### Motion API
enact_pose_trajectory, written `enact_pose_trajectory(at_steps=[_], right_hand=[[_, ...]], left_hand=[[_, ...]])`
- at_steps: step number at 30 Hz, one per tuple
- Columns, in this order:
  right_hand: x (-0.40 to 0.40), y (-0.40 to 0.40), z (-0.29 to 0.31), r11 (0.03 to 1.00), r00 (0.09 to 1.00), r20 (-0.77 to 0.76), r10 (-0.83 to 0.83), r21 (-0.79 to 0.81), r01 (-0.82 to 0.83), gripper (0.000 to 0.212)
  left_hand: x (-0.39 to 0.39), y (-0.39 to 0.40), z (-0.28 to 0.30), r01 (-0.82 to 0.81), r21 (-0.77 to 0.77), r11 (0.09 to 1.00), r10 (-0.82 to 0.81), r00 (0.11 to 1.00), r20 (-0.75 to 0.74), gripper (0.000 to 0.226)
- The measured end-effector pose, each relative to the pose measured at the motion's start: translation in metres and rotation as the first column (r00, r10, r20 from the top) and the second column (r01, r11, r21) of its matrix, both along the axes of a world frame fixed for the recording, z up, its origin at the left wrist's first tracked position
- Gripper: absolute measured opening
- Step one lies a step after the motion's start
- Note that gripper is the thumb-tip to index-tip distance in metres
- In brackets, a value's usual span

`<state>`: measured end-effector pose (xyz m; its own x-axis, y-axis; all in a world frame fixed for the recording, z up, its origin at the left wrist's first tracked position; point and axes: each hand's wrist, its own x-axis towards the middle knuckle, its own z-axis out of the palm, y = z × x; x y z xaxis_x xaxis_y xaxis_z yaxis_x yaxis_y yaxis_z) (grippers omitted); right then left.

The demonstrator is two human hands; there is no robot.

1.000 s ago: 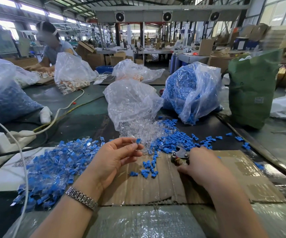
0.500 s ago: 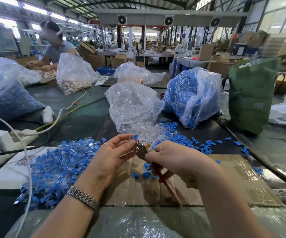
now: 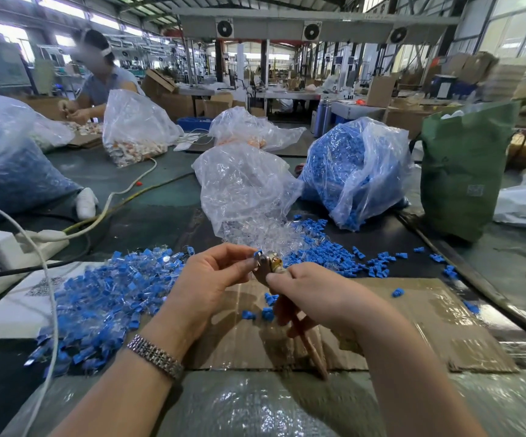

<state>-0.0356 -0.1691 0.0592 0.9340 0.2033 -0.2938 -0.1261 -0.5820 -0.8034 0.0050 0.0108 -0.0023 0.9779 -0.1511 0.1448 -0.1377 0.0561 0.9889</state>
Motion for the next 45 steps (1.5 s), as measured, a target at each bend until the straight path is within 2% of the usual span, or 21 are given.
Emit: enact_pose_trajectory(at_steps=[2,8,11,15,17,19,21,22,23,24,25,28,30,32,35,40,45], right_hand=[[-0.002,0.000,-0.001,0.999,1.000,-0.007,-0.007,0.040,0.007,0.041],[-0.004,0.011,-0.009,0.997,0.991,0.134,-0.029,-0.073,0.039,0.044],[-0.004,0.011,-0.009,0.997,0.992,0.127,-0.029,-0.072,0.038,0.042],[-0.005,-0.005,-0.002,0.996,1.000,-0.015,-0.010,0.087,0.011,0.031],[-0.004,-0.018,-0.001,0.998,0.999,0.016,-0.045,0.041,0.044,0.025],[-0.001,-0.030,-0.003,0.991,0.987,0.097,-0.130,-0.009,0.131,0.017],[0.001,-0.040,-0.004,0.971,0.964,0.152,-0.216,-0.069,0.229,0.016],[0.002,-0.045,-0.004,0.956,0.953,0.156,-0.260,-0.094,0.277,0.017],[0.003,-0.049,-0.003,0.943,0.942,0.153,-0.298,-0.109,0.316,0.016],[0.005,-0.053,-0.002,0.933,0.934,0.156,-0.320,-0.120,0.339,0.015],[0.008,-0.056,-0.001,0.925,0.928,0.176,-0.327,-0.141,0.353,0.015],[0.013,-0.058,-0.002,0.867,0.918,0.286,-0.273,-0.341,0.364,0.017],[0.013,-0.055,-0.005,0.811,0.920,0.315,-0.233,-0.459,0.363,0.025],[0.010,-0.052,-0.014,0.764,0.936,0.299,-0.184,-0.556,0.328,0.030],[0.006,-0.049,-0.029,0.664,0.958,0.252,-0.133,-0.695,0.275,0.037],[0.004,-0.049,-0.036,0.663,0.963,0.233,-0.136,-0.700,0.263,0.054],[0.017,-0.044,-0.025,0.669,0.921,0.386,-0.052,-0.671,0.319,0.046]], left_hand=[[0.001,0.001,-0.001,-0.006,0.012,1.000,0.006,1.000,0.007,0.021],[-0.001,-0.003,0.002,-0.029,0.043,0.999,0.027,0.999,0.047,0.020],[-0.002,-0.002,0.004,-0.047,0.064,0.997,0.044,0.998,0.054,0.016],[-0.003,-0.002,0.005,-0.113,0.078,0.991,0.106,0.991,0.080,0.013],[-0.001,-0.001,0.004,-0.206,0.098,0.974,0.195,0.974,0.114,0.012],[0.001,0.002,0.001,-0.374,0.285,0.883,0.322,0.922,0.214,0.014],[0.003,0.004,-0.003,-0.536,0.525,0.662,0.382,0.843,0.379,0.017],[0.003,0.004,-0.004,-0.594,0.592,0.544,0.380,0.804,0.457,0.019],[0.003,0.004,-0.005,-0.639,0.623,0.450,0.367,0.769,0.524,0.019],[0.003,0.002,-0.006,-0.669,0.630,0.394,0.344,0.743,0.574,0.018],[0.003,0.001,-0.008,-0.679,0.630,0.377,0.313,0.733,0.604,0.019],[0.004,-0.006,-0.014,-0.598,0.659,0.457,0.157,0.783,0.602,0.025],[0.006,-0.009,-0.018,-0.517,0.719,0.466,0.039,0.823,0.567,0.035],[0.008,-0.012,-0.020,-0.441,0.794,0.419,-0.054,0.860,0.507,0.046],[0.010,-0.017,-0.023,-0.373,0.866,0.334,-0.140,0.888,0.437,0.051],[0.011,-0.020,-0.024,-0.366,0.854,0.369,-0.177,0.875,0.451,0.043],[0.006,-0.023,-0.022,-0.379,0.812,0.444,-0.191,0.845,0.499,0.021]])
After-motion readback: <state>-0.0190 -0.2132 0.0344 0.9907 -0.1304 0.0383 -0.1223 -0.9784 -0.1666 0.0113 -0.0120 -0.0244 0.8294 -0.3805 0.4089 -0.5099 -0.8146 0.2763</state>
